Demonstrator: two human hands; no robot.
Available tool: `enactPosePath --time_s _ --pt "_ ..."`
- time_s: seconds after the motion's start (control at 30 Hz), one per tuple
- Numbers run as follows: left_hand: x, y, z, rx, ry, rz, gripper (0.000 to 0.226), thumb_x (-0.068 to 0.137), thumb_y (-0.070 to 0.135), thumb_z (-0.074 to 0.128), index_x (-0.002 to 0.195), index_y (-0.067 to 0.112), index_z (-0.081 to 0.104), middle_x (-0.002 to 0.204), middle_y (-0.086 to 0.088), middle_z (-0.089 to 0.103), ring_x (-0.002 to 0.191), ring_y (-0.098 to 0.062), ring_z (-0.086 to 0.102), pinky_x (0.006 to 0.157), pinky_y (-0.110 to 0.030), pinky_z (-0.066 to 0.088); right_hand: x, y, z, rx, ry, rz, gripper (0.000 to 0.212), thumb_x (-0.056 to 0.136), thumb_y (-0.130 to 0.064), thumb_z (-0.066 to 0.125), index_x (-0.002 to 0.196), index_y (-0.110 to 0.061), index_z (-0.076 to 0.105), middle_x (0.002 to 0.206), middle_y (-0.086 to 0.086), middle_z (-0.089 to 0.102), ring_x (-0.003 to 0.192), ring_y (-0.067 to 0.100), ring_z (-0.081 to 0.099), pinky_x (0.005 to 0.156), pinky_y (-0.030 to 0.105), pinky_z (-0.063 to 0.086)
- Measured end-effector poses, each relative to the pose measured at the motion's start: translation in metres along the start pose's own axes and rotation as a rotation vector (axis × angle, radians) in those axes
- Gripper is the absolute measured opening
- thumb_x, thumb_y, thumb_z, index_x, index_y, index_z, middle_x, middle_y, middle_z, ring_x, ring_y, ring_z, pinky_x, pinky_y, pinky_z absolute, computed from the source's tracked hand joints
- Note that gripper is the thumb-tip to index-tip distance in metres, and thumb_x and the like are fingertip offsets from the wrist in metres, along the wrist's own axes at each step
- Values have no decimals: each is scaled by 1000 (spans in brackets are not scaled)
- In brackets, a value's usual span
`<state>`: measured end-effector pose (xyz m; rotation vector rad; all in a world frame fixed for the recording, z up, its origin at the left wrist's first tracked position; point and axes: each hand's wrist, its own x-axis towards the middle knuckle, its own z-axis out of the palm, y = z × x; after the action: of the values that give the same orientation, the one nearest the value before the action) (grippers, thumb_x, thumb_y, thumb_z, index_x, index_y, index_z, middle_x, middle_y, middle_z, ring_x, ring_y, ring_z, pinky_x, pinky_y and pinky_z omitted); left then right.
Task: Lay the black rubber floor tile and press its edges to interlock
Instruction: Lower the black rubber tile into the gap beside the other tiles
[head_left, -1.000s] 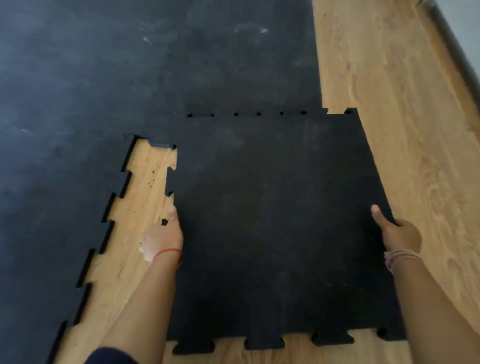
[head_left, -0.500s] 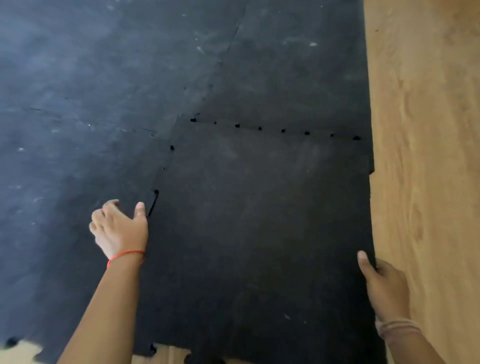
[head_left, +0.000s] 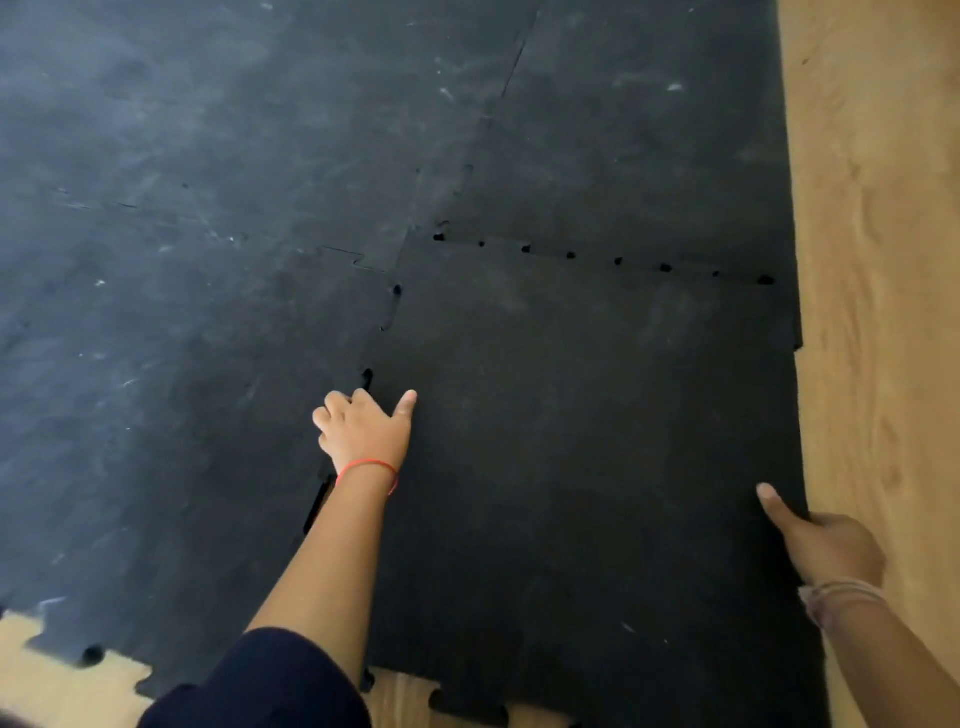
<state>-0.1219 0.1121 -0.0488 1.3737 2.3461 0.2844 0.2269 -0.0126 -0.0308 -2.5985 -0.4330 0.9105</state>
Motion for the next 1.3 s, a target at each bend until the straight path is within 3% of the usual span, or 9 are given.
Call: enactPosePath --time_s 0.1,0.2,0.5,0.67,0.77,0.9,1.07,1.17,1.3 --pt "-12 -11 0 16 -16 -6 66 83 54 51 126 4 45 132 -19 38 118 -36 30 94 -48 32 -6 -8 -5 104 -42 100 65 84 -41 62 115 15 54 110 26 56 92 38 51 82 38 37" --pt "-26 -21 -5 41 -19 -73 72 78 61 53 133 16 41 141 -18 25 123 -37 26 97 -53 29 -11 -15 -10 217 -106 216 78 77 -37 72 129 11 41 137 26 44 122 42 44 102 45 36" --pt "-18 -17 -12 19 20 -79 70 80 62 47 123 7 51 131 -24 37 123 -40 29 96 -60 28 -27 24 -8 137 0 107 60 83 -40 65 118 7 53 120 22 59 95 38 60 76 35 47" --pt "-21 -25 -6 30 77 -1 63 84 56 47 125 8 49 125 -26 41 118 -42 34 95 -57 30 -40 48 25 -85 175 41 52 89 -32 59 125 3 47 128 23 47 117 38 45 99 44 36" --pt "-21 -30 -2 -6 132 4 78 79 52 59 136 4 35 127 -29 42 119 -44 34 96 -57 31 -26 39 25 -103 172 -12 62 82 -42 64 122 4 52 123 23 51 114 37 47 98 44 39" --pt "-8 -24 -2 7 103 -53 69 74 45 69 112 -9 50 116 -32 45 114 -46 36 88 -57 38 -12 22 27 -234 178 -27 76 66 -57 72 106 5 56 110 23 56 104 39 53 81 42 44" --pt "-8 -20 -3 -56 95 -106 70 68 42 75 113 -6 52 117 -27 46 114 -42 35 90 -52 37 1 9 24 -329 108 61 83 65 -53 75 116 8 51 120 26 53 109 41 51 92 45 42" --pt "-5 -25 -7 -122 78 -145 75 62 47 78 115 2 52 121 -21 48 118 -38 35 95 -47 33 9 2 17 -296 64 59 85 62 -47 80 117 11 51 119 28 56 98 41 55 86 42 45" --pt "-21 -38 -9 -195 86 -173 74 59 48 79 113 6 50 121 -16 48 120 -34 33 99 -43 27 8 2 15 -335 26 89 96 57 -49 82 125 10 48 131 27 51 118 43 48 103 47 37"
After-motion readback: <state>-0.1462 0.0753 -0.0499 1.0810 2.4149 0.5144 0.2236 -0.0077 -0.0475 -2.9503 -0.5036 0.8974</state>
